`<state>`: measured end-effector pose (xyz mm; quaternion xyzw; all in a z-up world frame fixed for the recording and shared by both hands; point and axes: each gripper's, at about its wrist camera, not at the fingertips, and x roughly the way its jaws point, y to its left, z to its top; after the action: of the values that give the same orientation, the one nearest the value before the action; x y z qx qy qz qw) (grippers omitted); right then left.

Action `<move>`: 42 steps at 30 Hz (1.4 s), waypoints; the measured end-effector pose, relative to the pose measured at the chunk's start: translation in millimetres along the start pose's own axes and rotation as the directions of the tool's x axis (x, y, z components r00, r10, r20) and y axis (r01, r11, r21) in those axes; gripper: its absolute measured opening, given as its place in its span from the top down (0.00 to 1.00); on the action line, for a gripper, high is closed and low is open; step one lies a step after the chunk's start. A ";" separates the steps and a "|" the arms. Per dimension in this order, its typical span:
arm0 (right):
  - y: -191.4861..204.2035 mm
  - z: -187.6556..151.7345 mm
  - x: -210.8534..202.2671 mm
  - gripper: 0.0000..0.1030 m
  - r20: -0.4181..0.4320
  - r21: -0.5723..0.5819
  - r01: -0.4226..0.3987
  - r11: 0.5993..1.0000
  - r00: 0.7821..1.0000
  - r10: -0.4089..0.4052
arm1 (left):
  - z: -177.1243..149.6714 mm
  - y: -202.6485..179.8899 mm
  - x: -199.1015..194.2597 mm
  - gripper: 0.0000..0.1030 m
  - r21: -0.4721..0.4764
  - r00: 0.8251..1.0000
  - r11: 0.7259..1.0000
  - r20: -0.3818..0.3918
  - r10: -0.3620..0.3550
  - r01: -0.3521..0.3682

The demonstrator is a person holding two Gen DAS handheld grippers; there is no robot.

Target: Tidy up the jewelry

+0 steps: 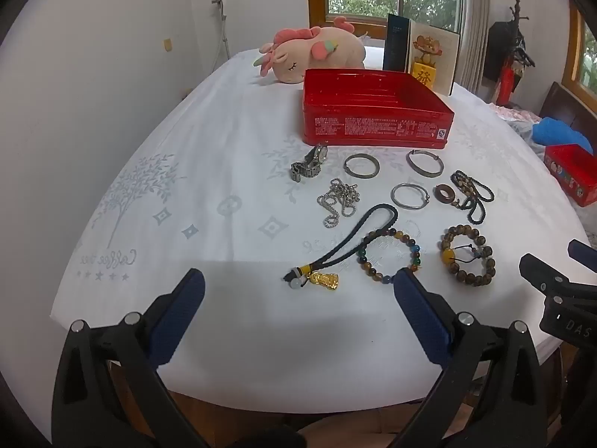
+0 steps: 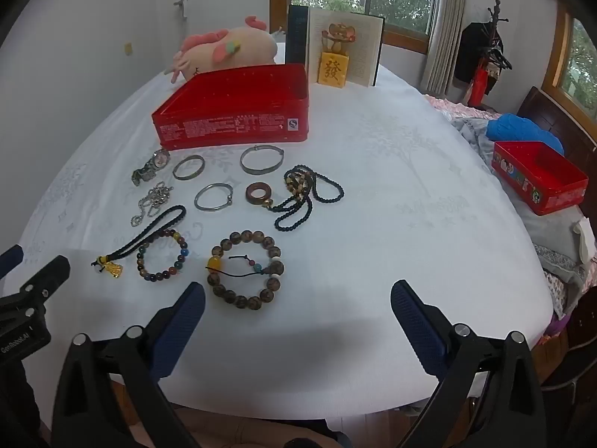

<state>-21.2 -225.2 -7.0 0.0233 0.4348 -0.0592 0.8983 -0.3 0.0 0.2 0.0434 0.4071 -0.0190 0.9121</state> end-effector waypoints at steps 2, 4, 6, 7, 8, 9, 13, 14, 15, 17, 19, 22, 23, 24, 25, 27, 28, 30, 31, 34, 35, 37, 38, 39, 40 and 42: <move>-0.1 0.0 0.3 0.04 -0.003 0.002 -0.004 1.000 1.000 0.004 | 0.1 0.0 0.3 0.03 0.000 1.000 1.000 -0.006 -0.001 0.001; -0.2 -0.1 0.4 0.04 -0.003 0.003 -0.005 1.000 1.000 0.005 | 0.1 0.0 0.2 0.03 -0.001 1.000 1.000 -0.006 -0.002 0.002; -0.3 -0.2 0.4 0.04 -0.002 0.004 -0.005 1.000 1.000 0.005 | 0.0 0.0 0.3 0.03 -0.001 1.000 1.000 -0.006 -0.003 0.003; -0.3 -0.2 0.4 0.04 -0.002 0.004 -0.006 1.000 1.000 0.006 | 0.0 0.0 0.4 0.03 -0.002 1.000 1.000 -0.006 -0.004 0.004; -0.2 -0.2 0.4 0.04 -0.002 0.003 -0.006 1.000 1.000 0.006 | 0.0 -0.1 0.6 0.03 -0.002 1.000 1.000 -0.007 -0.005 0.005; -0.2 -0.2 0.4 0.04 -0.002 0.003 -0.005 1.000 1.000 0.005 | 0.0 -0.3 0.7 0.03 -0.003 1.000 1.000 -0.007 -0.005 0.005; 0.4 -0.1 0.7 0.04 -0.002 0.003 -0.005 1.000 1.000 0.005 | -0.2 -0.7 -0.1 0.03 -0.002 1.000 1.000 -0.005 -0.003 0.003; 0.5 -0.1 0.6 0.04 -0.002 0.003 -0.005 1.000 1.000 0.005 | -0.1 -0.3 0.1 0.03 -0.003 1.000 1.000 -0.005 -0.005 0.005; 0.7 -0.2 0.6 0.04 -0.001 0.003 -0.004 1.000 1.000 0.004 | 0.0 0.1 0.2 0.03 -0.004 1.000 1.000 -0.006 -0.006 0.006; 1.0 -0.1 0.8 0.04 -0.002 0.003 -0.005 1.000 1.000 0.005 | -0.1 -0.2 0.1 0.03 -0.003 1.000 1.000 -0.007 -0.005 0.005; 1.2 0.0 0.9 0.04 -0.003 0.003 -0.005 1.000 1.000 0.005 | 0.0 0.1 0.0 0.03 -0.004 1.000 1.000 -0.006 -0.006 0.006; 1.4 0.0 0.9 0.04 -0.003 0.003 -0.004 1.000 1.000 0.004 | -0.1 -0.8 -1.1 0.03 -0.003 1.000 1.000 -0.005 -0.005 0.005; 1.3 -0.1 0.8 0.04 -0.003 0.003 -0.005 1.000 1.000 0.005 | -0.2 -1.4 -1.5 0.03 -0.002 1.000 1.000 -0.005 -0.005 0.005; 1.3 -0.1 0.6 0.04 -0.002 0.003 -0.005 1.000 1.000 0.005 | -0.4 -2.0 -1.9 0.03 -0.002 1.000 1.000 -0.005 -0.005 0.005; 1.4 0.0 0.7 0.04 -0.003 0.002 -0.004 1.000 1.000 0.004 | 0.1 0.3 0.3 0.03 -0.006 1.000 1.000 -0.007 -0.008 0.008; 1.3 0.0 0.7 0.04 -0.003 0.002 -0.004 1.000 1.000 0.004 | 0.1 0.3 0.3 0.03 -0.006 1.000 1.000 -0.007 -0.008 0.008; 1.3 0.0 0.6 0.04 -0.004 0.002 -0.004 1.000 1.000 0.004 | 0.0 0.2 0.3 0.03 -0.006 1.000 1.000 -0.007 -0.008 0.007; 1.3 -0.1 0.5 0.04 -0.004 0.003 -0.005 1.000 1.000 0.005 | 0.0 -0.3 0.2 0.03 -0.005 1.000 1.000 -0.007 -0.007 0.007; 1.4 -0.1 0.4 0.04 -0.004 0.002 -0.005 1.000 1.000 0.005 | 0.1 0.4 0.3 0.03 -0.006 1.000 1.000 -0.007 -0.008 0.008; 1.3 -0.1 0.3 0.04 -0.003 0.002 -0.004 1.000 1.000 0.004 | 0.1 0.4 0.3 0.03 -0.007 1.000 1.000 -0.007 -0.009 0.009; 1.3 -0.1 0.2 0.04 -0.003 0.003 -0.004 1.000 1.000 0.004 | 0.1 0.5 0.3 0.03 -0.007 1.000 1.000 -0.007 -0.008 0.008; 1.2 -0.1 0.3 0.04 -0.004 0.003 -0.004 1.000 1.000 0.004 | 0.1 0.5 0.6 0.03 -0.007 1.000 1.000 -0.007 -0.008 0.008; 1.2 -0.1 0.3 0.04 -0.004 0.003 -0.004 1.000 1.000 0.004 | 0.1 0.5 0.7 0.03 -0.006 1.000 1.000 -0.007 -0.008 0.008; 1.2 -0.2 0.1 0.04 -0.004 0.003 -0.004 1.000 1.000 0.004 | 0.0 0.3 0.8 0.03 -0.006 1.000 1.000 -0.007 -0.008 0.008; 1.1 -0.2 0.2 0.04 -0.004 0.003 -0.004 1.000 1.000 0.004 | 0.0 0.2 1.0 0.03 -0.006 1.000 1.000 -0.007 -0.008 0.008; 1.1 -0.2 0.2 0.04 -0.004 0.002 -0.005 1.000 1.000 0.005 | 0.1 0.4 0.3 0.03 -0.007 1.000 1.000 -0.007 -0.009 0.009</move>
<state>-21.1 -224.0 -7.3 0.0255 0.4365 -0.0575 0.8975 0.0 0.4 0.1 0.0385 0.4106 -0.0215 0.9107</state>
